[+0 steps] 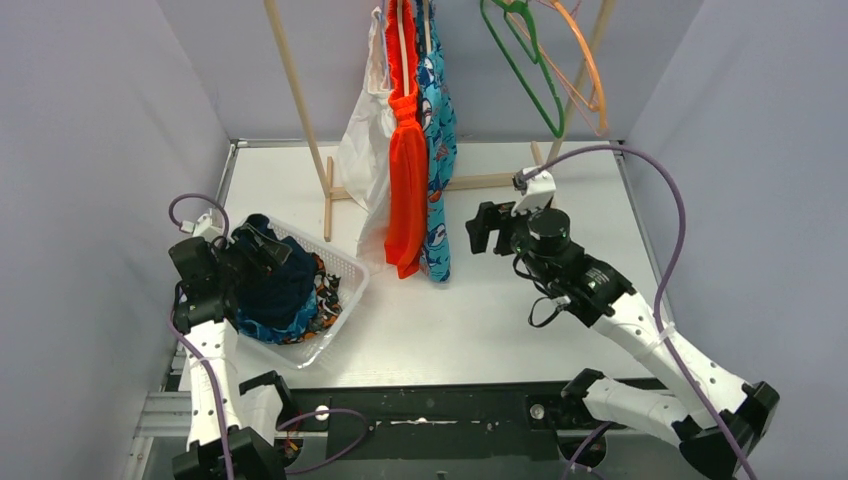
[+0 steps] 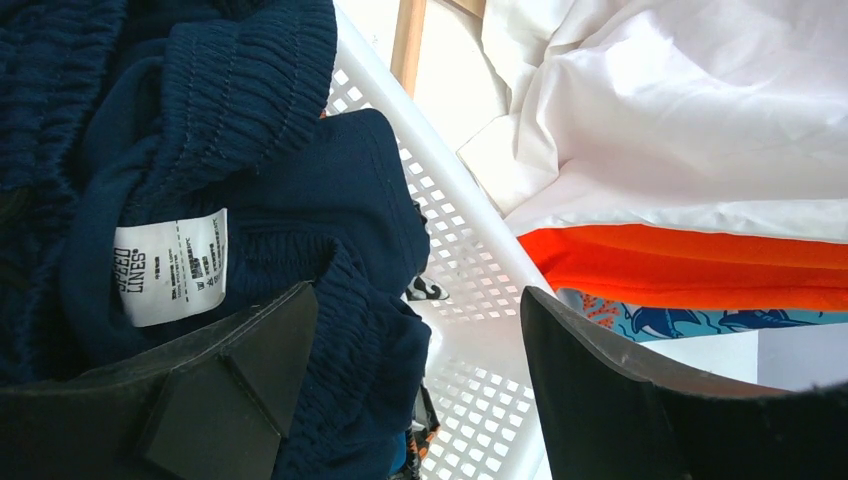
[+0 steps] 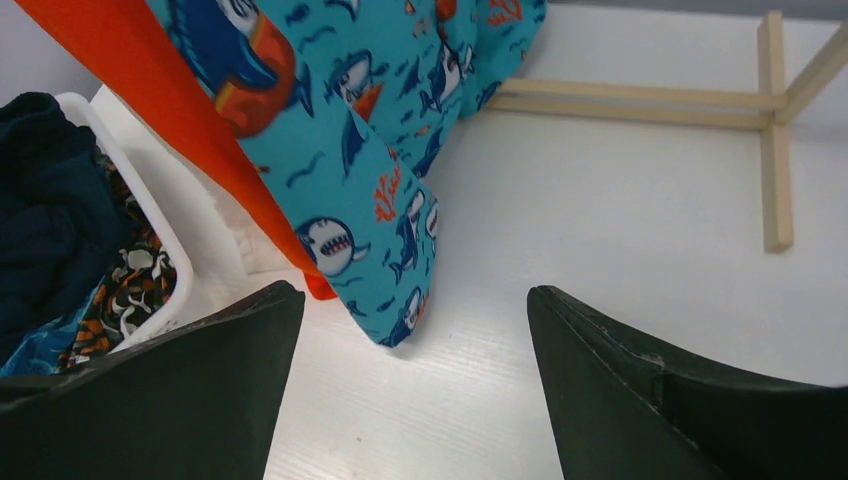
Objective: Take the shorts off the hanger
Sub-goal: Move the hanger to the clothes rod.
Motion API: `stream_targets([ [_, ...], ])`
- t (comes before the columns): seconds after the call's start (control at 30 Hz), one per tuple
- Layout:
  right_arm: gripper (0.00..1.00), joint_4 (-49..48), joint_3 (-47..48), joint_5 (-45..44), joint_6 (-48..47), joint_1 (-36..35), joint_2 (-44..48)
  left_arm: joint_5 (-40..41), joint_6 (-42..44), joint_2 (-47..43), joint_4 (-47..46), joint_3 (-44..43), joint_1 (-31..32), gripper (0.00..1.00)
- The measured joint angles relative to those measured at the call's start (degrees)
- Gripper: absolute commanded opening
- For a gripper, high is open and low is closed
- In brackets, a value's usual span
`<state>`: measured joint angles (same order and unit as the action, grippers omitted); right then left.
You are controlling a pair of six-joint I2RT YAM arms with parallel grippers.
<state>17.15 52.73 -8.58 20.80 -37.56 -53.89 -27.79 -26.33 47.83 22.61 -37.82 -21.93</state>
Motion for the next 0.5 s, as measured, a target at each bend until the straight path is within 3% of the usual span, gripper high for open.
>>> stream_targets([
  [0.27,0.88,2.51,18.01,-7.26,-5.97,-2.21,-12.13,-0.39,0.00,1.05,-0.24,0.22,0.02,0.78],
  [0.5,0.88,4.15,33.14,-6.49,-7.08,-2.19,-21.22,-0.63,0.00,1.60,-0.31,0.52,0.07,0.79],
])
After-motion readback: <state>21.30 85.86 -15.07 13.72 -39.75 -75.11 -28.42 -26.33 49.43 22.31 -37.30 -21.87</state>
